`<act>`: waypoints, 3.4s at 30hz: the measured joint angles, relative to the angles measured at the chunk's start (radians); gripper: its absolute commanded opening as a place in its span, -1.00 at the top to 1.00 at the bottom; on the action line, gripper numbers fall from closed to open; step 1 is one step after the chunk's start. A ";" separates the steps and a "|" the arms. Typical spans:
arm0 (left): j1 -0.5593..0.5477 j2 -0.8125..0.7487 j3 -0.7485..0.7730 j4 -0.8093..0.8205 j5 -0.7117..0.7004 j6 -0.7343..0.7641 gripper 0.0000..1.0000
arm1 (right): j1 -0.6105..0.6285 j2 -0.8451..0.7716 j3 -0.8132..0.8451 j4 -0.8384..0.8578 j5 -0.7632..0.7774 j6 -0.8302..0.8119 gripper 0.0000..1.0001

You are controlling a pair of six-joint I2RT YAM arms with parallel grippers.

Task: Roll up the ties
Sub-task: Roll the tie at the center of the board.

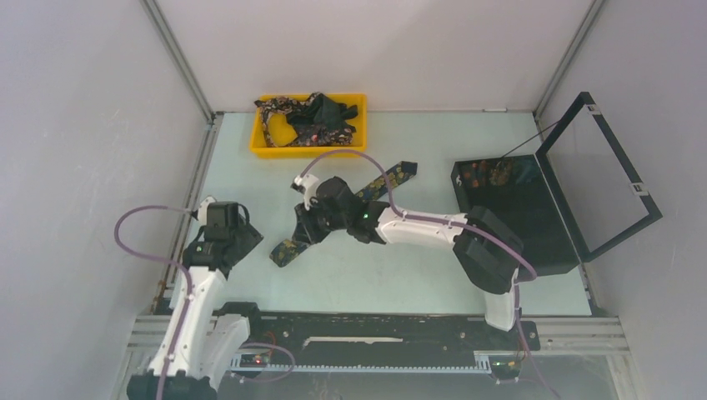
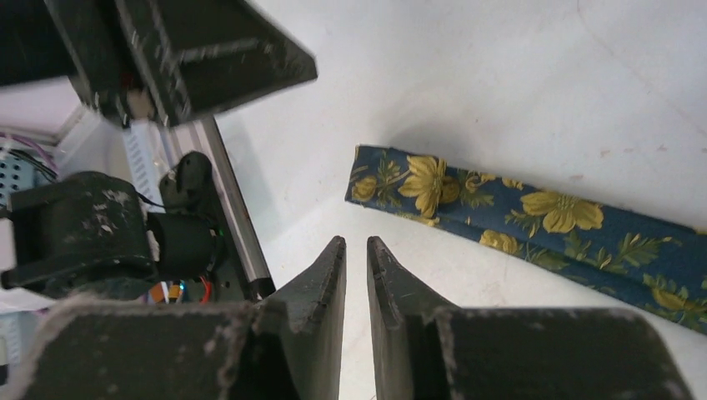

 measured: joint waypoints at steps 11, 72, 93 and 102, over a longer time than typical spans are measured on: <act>-0.005 -0.435 -0.208 0.082 0.077 -0.084 -0.07 | -0.049 0.163 0.266 -0.155 -0.170 0.032 0.62; -0.173 -0.384 -0.344 0.149 0.022 -0.210 -0.35 | -0.106 0.452 0.399 -0.174 -0.318 0.119 0.64; -0.088 -0.337 -0.488 0.322 0.164 -0.343 -0.14 | -0.113 0.450 0.365 -0.111 -0.344 0.127 0.64; -0.053 -0.302 -0.527 0.411 0.207 -0.346 -0.01 | -0.114 0.450 0.358 -0.099 -0.346 0.128 0.65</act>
